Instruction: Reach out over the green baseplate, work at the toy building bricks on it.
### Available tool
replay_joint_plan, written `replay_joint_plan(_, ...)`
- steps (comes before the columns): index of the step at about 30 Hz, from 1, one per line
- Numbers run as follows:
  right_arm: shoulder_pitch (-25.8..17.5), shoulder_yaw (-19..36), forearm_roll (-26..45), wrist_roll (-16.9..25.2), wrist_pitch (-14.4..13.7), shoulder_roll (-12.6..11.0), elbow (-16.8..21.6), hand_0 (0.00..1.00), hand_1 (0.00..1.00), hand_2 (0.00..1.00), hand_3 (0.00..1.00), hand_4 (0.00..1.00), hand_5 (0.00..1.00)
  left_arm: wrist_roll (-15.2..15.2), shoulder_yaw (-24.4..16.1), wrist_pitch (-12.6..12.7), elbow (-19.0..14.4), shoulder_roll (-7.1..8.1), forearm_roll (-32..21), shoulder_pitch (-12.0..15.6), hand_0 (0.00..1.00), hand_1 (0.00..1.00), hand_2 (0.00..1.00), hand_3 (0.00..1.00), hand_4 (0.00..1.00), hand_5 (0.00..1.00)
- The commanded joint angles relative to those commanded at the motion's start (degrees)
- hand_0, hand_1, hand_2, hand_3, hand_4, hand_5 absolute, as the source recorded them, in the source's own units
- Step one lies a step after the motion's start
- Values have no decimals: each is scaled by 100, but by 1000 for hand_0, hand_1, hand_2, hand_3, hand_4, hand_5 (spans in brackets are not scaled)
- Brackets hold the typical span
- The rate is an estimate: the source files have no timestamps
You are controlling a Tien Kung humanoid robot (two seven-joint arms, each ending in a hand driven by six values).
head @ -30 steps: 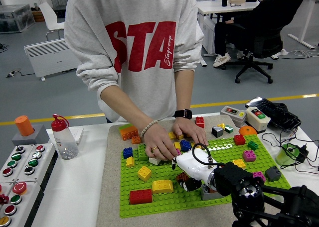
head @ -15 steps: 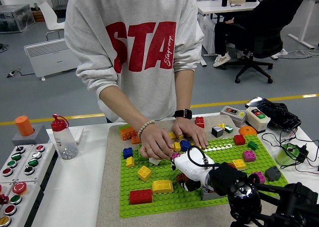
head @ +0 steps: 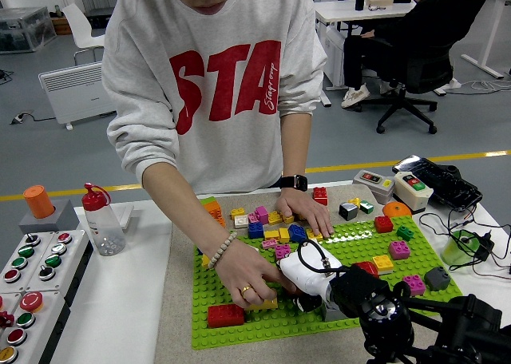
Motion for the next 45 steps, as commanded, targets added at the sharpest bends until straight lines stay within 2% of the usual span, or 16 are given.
replay_joint_plan(8,18,-62,-105,-42,43,36,-105,829,772,806,749,645,183,6,1,0,0,0,11,21,652,687,667,563,282,998)
replay_joint_plan(22,26,-128,-167,56,-151,89,-277,794,764,793,734,648,183,7,11,-3,0,3,16,21,652,687,666,564,283,998)
replay_joint_plan(23,28,-133,-167,65,-164,87,-290,779,756,780,708,644,179,6,12,-2,0,5,13,16,651,687,666,563,283,998)
replay_joint_plan(41,49,-239,-105,224,-264,73,-358,754,753,771,671,627,168,-1,-3,4,0,6,1,-15,651,687,666,563,283,998)
replay_joint_plan(42,49,-240,-107,229,-273,73,-359,730,740,755,632,613,172,-1,-3,5,0,6,0,-15,651,687,666,562,283,998)
replay_joint_plan(45,52,-241,-139,259,-335,82,-371,730,740,755,632,613,172,-2,-1,6,0,6,-6,-18,651,687,666,562,283,998)
